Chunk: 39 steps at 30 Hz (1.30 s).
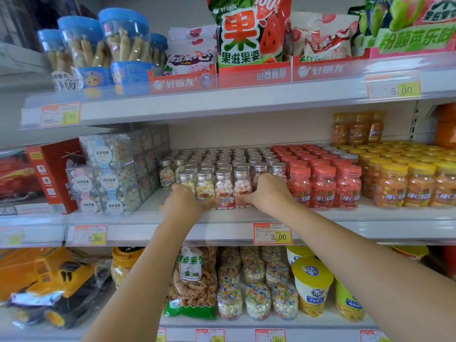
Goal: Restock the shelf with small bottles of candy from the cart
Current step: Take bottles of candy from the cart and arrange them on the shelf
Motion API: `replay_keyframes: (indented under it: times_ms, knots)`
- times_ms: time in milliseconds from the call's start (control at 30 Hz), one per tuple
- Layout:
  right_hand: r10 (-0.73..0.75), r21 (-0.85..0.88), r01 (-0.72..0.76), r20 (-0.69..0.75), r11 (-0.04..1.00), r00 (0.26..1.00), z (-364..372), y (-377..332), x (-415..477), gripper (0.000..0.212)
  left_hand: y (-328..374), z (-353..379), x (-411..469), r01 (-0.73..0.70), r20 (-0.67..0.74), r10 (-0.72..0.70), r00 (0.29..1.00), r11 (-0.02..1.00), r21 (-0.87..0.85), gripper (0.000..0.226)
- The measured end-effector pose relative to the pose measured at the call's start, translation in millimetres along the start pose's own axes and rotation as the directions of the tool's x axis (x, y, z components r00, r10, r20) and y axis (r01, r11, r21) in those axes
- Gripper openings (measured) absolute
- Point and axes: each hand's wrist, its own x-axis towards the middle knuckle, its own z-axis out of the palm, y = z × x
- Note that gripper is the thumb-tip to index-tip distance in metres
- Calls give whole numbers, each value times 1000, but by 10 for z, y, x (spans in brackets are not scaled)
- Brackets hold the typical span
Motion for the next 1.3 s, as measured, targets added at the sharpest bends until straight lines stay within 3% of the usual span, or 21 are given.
replay_keyframes:
  times_ms: [100,200,367,500,567,667,733,833,900,967,1100,1200,1300]
  knots:
    - [-10,23,11,-17,1000,1000,29,4,4,47,12,-56,0,12,32,-13,999,1000,29,78]
    - [-9,11,9,-9,1000,1000,10,29,-4,51,36,-209,31,38,157,-58,986,991,125,66]
    - [-14,7,14,12,1000,1000,-73,42,-58,55,-46,-296,193,75,259,-77,963,997,19,89]
    - [-17,13,17,28,1000,999,-80,46,-82,53,-86,-299,241,99,307,-74,949,993,-67,85]
    - [-31,17,31,28,999,999,-94,52,-100,47,-84,-298,228,109,299,-87,950,992,-59,95]
    - [-91,61,91,5,994,996,-147,66,-201,33,-31,-309,92,115,223,-96,970,990,-76,100]
    - [-150,113,155,-55,981,987,-220,76,-363,21,12,-310,-162,69,70,-62,996,993,-100,95]
    - [-261,70,281,-212,957,942,-329,154,-651,9,101,-237,-719,-132,-224,109,968,987,-91,73]
    - [-300,63,325,-252,944,920,-393,277,-829,10,191,-134,-1123,-245,-258,189,948,948,-203,46]
    - [-287,93,312,-215,945,933,-449,452,-1041,15,272,69,-1477,-293,-149,258,955,907,-303,24]
    - [-170,102,166,30,981,985,-358,1047,-1605,39,277,767,-2089,-279,179,351,919,900,-336,50]
    - [4,73,-21,234,997,972,-72,1748,-2070,43,155,1375,-2515,-208,448,337,828,927,-312,53]
    - [245,-25,-260,428,965,870,260,2534,-2523,39,31,1993,-2899,-154,662,263,702,963,-220,41]
